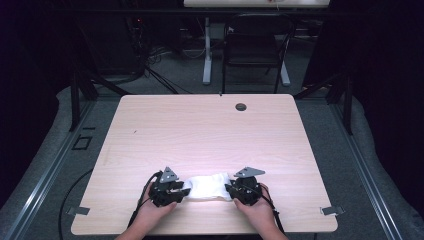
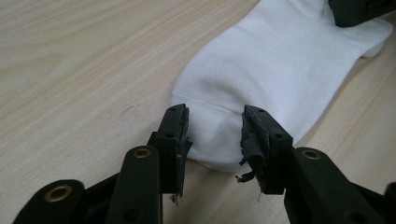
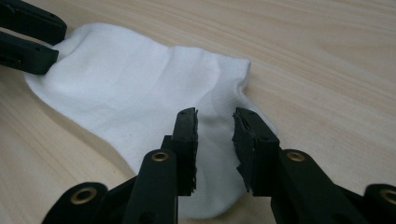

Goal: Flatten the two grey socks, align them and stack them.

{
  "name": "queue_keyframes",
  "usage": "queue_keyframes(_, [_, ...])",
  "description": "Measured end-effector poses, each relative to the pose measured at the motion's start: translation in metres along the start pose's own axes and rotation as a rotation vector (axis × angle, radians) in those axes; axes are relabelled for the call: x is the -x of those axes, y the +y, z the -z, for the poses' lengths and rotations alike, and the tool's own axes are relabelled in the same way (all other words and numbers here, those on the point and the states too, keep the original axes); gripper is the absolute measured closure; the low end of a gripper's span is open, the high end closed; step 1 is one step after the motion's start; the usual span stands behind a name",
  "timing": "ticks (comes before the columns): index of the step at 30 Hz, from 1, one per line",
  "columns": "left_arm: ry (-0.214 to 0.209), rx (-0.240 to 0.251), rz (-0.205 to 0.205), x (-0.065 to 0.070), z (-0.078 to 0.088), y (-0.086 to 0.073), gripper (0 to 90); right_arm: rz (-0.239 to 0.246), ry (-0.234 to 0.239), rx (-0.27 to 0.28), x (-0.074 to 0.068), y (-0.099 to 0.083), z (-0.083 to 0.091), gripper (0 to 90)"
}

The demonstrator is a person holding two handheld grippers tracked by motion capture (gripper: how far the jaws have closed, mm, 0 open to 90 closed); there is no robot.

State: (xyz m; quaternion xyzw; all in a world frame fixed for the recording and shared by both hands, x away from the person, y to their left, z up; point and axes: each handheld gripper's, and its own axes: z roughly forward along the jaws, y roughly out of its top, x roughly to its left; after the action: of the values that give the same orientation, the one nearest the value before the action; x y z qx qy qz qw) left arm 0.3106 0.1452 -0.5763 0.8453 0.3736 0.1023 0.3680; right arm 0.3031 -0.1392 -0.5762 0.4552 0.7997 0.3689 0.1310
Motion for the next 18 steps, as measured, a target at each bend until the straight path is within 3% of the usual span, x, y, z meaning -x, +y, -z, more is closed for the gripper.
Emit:
queue_keyframes(10, [0.010, 0.022, 0.011, -0.0102, -0.0035, 0.0025, 60.7, -0.035, 0.010, 0.014, 0.0048, 0.0069, -0.0085, 69.5])
queue_keyframes(13, [0.021, 0.023, 0.020, -0.0095, -0.0023, 0.0012, 56.9, -0.041, 0.020, 0.019, 0.0036, 0.0069, -0.0075, 67.5])
queue_keyframes(18, [0.004, 0.065, 0.052, -0.0103, 0.0052, 0.0018, 51.0, -0.014, 0.031, 0.039, -0.0036, 0.0079, -0.0019, 65.6])
